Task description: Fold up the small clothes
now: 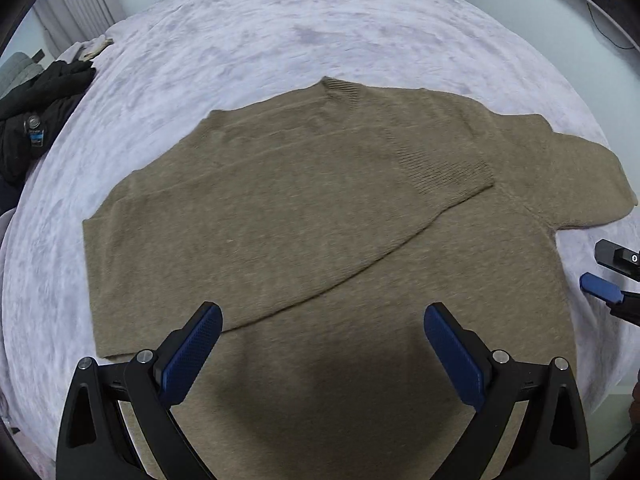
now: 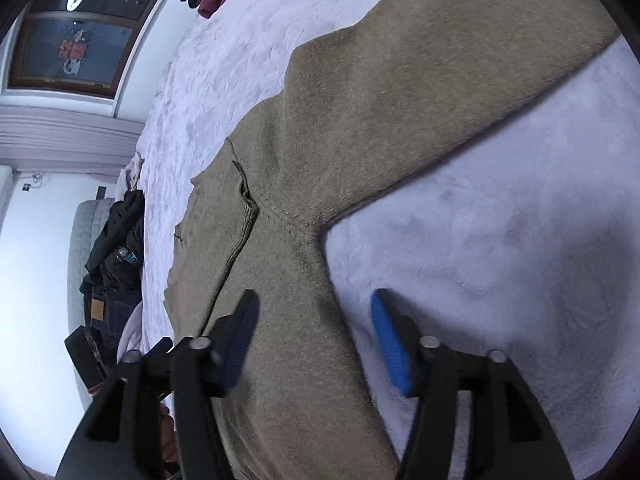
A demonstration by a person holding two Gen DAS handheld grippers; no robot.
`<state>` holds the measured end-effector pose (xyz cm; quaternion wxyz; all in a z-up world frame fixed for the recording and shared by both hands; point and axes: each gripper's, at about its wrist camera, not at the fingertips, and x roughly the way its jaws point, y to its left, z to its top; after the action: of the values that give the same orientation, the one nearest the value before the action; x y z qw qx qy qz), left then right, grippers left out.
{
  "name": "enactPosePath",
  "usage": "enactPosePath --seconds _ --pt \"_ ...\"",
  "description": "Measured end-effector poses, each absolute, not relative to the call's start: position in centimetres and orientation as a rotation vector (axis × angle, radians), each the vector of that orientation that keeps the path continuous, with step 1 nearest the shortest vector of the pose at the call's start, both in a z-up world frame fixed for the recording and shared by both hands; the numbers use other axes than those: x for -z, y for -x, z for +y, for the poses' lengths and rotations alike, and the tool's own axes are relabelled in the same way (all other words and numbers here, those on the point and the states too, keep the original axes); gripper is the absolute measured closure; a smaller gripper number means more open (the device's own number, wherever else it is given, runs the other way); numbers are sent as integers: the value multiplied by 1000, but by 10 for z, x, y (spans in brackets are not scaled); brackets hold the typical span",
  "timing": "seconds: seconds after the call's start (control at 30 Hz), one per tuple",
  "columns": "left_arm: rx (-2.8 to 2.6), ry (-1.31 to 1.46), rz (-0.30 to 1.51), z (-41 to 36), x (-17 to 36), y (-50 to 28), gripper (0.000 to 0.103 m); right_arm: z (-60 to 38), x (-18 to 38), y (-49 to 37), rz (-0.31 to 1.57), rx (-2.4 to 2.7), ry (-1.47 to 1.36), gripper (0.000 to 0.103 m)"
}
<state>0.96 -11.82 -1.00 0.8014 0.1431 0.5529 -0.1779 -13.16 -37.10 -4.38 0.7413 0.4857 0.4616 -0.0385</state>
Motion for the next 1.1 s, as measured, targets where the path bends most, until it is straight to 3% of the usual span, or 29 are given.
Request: enactPosePath --seconds 0.87,0.97,1.1 --pt "463 -295 1151 -264 19 -20 1 -543 35 169 567 383 -1286 23" --pt "443 -305 1119 -278 19 -21 1 -562 37 168 511 385 -1323 34" --pt "378 -311 1081 -292 26 -26 1 -579 52 166 420 322 -1458 72"
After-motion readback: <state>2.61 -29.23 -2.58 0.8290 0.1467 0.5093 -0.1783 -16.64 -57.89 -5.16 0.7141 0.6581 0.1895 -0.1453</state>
